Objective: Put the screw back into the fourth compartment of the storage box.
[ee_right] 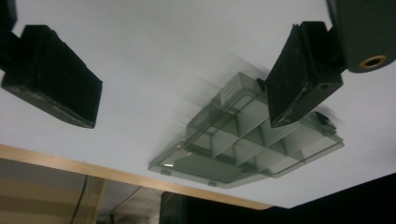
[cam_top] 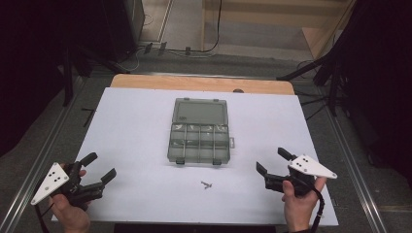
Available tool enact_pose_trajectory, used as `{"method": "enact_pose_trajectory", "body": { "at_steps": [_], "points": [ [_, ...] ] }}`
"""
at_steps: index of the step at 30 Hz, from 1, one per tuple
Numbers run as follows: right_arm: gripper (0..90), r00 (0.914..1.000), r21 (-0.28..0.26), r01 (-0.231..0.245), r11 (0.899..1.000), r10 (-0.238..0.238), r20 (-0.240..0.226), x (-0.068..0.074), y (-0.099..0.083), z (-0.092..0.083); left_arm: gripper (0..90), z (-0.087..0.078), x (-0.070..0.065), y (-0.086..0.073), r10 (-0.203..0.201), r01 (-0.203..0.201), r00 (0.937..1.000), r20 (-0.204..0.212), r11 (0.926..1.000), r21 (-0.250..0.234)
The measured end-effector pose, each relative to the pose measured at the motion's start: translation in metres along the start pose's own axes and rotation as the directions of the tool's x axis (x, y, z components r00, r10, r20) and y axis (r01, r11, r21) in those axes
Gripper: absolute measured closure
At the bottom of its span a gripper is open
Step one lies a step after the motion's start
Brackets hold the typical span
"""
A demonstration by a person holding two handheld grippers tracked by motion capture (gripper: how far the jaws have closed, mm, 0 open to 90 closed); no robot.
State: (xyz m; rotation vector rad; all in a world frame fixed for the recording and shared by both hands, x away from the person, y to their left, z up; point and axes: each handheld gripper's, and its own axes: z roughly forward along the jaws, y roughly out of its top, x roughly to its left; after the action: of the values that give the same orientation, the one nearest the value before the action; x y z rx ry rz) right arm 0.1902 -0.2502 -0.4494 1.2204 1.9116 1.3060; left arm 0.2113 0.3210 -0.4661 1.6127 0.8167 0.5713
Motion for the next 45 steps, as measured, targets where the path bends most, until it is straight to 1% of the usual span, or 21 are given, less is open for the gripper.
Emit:
{"method": "enact_pose_trajectory", "body": {
  "at_steps": [2, 5, 7, 8, 9, 12, 15, 17, 19, 24, 29, 31, 33, 35, 37, 38, 40, 42, 43, 44, 45],
  "points": [
    [14.4, 0.9992, 0.016, 0.010, 1.000, -0.009, -0.039, 0.005, 0.004, 0.006, 13.3, 0.000, 0.000, 0.000, 0.000, 0.000, 1.0000, 0.001, 1.0000, -0.002],
    [18.0, 0.9949, 0.037, 0.034, 0.999, -0.030, -0.096, 0.013, 0.010, 0.015, 13.3, 0.000, 0.001, 0.000, -0.001, 0.001, 1.0000, -0.003, 1.0000, -0.003],
    [21.9, 0.9927, 0.056, 0.043, 0.997, -0.037, -0.115, 0.020, 0.014, 0.021, 13.3, -0.001, 0.001, 0.000, -0.003, 0.003, 1.0000, -0.004, 1.0000, -0.002],
    [21.9, 0.9927, 0.056, 0.043, 0.997, -0.037, -0.115, 0.020, 0.014, 0.021, 13.3, -0.001, 0.001, 0.000, -0.003, 0.003, 1.0000, -0.004, 1.0000, -0.002],
    [24.6, 0.9898, 0.073, 0.057, 0.996, -0.047, -0.135, 0.025, 0.017, 0.027, 13.3, -0.001, 0.001, 0.000, -0.004, 0.004, 1.0000, -0.003, 1.0000, -0.001],
    [30.6, 0.9854, 0.110, 0.067, 0.992, -0.048, -0.163, 0.034, 0.021, 0.035, 13.3, -0.001, 0.002, 0.000, -0.003, 0.003, 1.0000, 0.000, 1.0000, -0.004],
    [36.5, 0.9797, 0.147, 0.103, 0.984, -0.075, -0.186, 0.042, 0.024, 0.043, 13.3, -0.001, 0.002, 0.000, -0.005, 0.005, 1.0000, 0.002, 1.0000, -0.005],
    [38.3, 0.9750, 0.175, 0.129, 0.976, -0.093, -0.202, 0.048, 0.026, 0.047, 13.3, -0.002, 0.002, 0.000, -0.008, 0.008, 1.0000, 0.000, 1.0000, -0.006],
    [42.4, 0.9675, 0.199, 0.154, 0.968, -0.107, -0.229, 0.052, 0.027, 0.052, 13.3, -0.002, 0.003, 0.000, -0.011, 0.011, 0.9999, -0.002, 0.9999, -0.006],
    [52.3, 0.9487, 0.257, 0.208, 0.944, -0.131, -0.288, 0.062, 0.028, 0.065, 13.3, -0.001, 0.002, 0.000, -0.009, 0.009, 1.0000, 0.002, 0.9999, -0.004],
    [58.2, 0.9290, 0.313, 0.243, 0.918, -0.128, -0.347, 0.070, 0.025, 0.079, 13.3, -0.001, 0.003, 0.000, -0.009, 0.009, 1.0000, 0.002, 1.0000, -0.004],
    [62.6, 0.9245, 0.341, 0.252, 0.906, -0.122, -0.361, 0.073, 0.024, 0.085, 13.3, -0.001, 0.003, 0.000, -0.010, 0.010, 0.9999, 0.002, 0.9999, -0.003],
    [65.5, 0.9134, 0.371, 0.260, 0.892, -0.103, -0.394, 0.076, 0.023, 0.091, 13.3, -0.001, 0.003, 0.000, -0.008, 0.008, 1.0000, 0.002, 1.0000, -0.001],
    [67.8, 0.9035, 0.392, 0.284, 0.875, -0.107, -0.415, 0.080, 0.022, 0.098, 13.3, 0.000, 0.003, 0.000, -0.007, 0.007, 1.0000, 0.004, 1.0000, 0.001],
    [68.5, 0.8989, 0.412, 0.309, 0.857, -0.122, -0.421, 0.085, 0.021, 0.104, 13.3, 0.000, 0.002, 0.000, -0.008, 0.008, 1.0000, 0.004, 1.0000, 0.003],
    [69.9, 0.8940, 0.420, 0.318, 0.850, -0.121, -0.431, 0.087, 0.021, 0.107, 13.3, 0.000, 0.002, 0.000, -0.007, 0.007, 1.0000, 0.005, 1.0000, 0.004],
    [70.8, 0.8862, 0.432, 0.327, 0.840, -0.114, -0.449, 0.090, 0.020, 0.113, 13.3, 0.000, 0.002, 0.000, -0.005, 0.005, 1.0000, 0.005, 1.0000, 0.005],
    [70.9, 0.8819, 0.447, 0.340, 0.828, -0.115, -0.457, 0.094, 0.019, 0.118, 13.3, 0.000, 0.002, 0.000, -0.004, 0.004, 1.0000, 0.004, 1.0000, 0.007],
    [70.9, 0.8819, 0.447, 0.340, 0.828, -0.115, -0.457, 0.094, 0.019, 0.118, 13.3, 0.000, 0.002, 0.000, -0.004, 0.004, 1.0000, 0.004, 1.0000, 0.007],
    [71.4, 0.8763, 0.461, 0.356, 0.813, -0.119, -0.467, 0.098, 0.018, 0.123, 13.3, 0.000, 0.002, 0.000, -0.004, 0.004, 1.0000, 0.004, 1.0000, 0.006],
    [72.1, 0.8750, 0.471, 0.360, 0.805, -0.116, -0.470, 0.099, 0.017, 0.125, 13.3, 0.000, 0.002, 0.000, -0.004, 0.004, 1.0000, 0.004, 1.0000, 0.006]
  ]
}}
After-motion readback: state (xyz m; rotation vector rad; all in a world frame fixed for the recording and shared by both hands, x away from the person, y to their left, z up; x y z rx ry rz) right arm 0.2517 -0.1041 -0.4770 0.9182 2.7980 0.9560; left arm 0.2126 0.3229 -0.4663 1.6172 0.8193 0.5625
